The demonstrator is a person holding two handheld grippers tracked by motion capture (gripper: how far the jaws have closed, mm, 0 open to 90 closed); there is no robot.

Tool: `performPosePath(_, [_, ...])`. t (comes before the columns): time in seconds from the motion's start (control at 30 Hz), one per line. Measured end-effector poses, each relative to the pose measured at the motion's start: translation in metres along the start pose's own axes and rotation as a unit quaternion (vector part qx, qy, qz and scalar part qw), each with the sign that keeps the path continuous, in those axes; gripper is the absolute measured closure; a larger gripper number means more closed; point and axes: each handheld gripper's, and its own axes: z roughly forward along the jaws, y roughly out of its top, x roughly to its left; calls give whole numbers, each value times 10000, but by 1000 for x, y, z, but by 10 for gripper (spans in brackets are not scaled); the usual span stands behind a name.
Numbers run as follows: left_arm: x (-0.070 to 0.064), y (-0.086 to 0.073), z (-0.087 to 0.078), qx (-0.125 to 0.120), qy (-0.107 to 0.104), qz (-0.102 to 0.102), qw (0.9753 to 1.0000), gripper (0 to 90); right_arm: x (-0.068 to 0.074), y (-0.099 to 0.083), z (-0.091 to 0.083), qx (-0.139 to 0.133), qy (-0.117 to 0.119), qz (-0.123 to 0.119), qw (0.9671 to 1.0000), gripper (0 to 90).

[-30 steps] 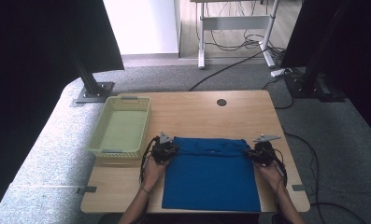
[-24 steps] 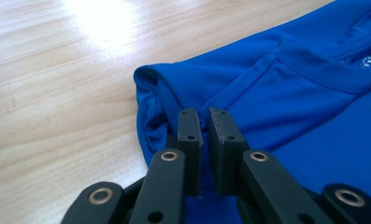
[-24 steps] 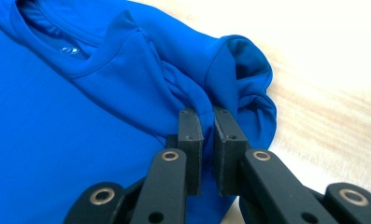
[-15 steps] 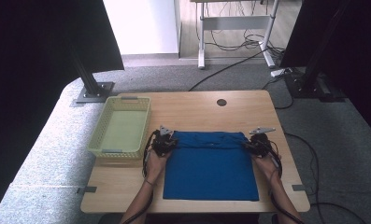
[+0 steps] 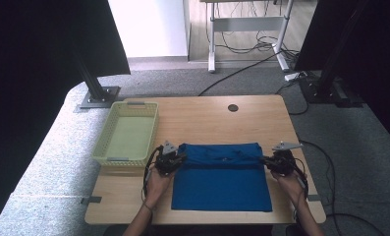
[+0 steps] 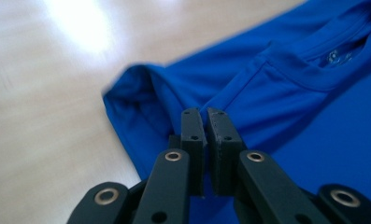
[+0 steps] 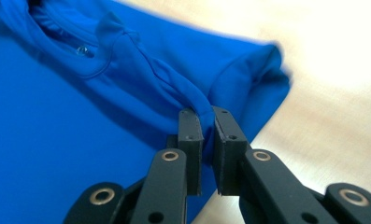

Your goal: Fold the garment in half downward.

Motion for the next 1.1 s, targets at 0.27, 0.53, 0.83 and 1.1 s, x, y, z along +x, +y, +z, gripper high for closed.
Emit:
performPosePath(0.27, [-10, -15, 6, 278, 104, 243, 9993, 854, 10, -22, 4, 356, 70, -112, 9993, 827])
performPosePath(0.53, [4, 1, 26, 279, 282, 211, 9990, 845, -5, -7, 19, 320, -85, 13, 9995, 827])
performPosePath(0.83, [23, 16, 45, 242, 380, -9, 9990, 843, -21, 12, 39, 274, -179, 180, 9993, 827])
performPosePath(1.1, [20, 24, 31, -1, 517, 18, 9987, 852, -14, 20, 34, 176, -281, -96, 9994, 825])
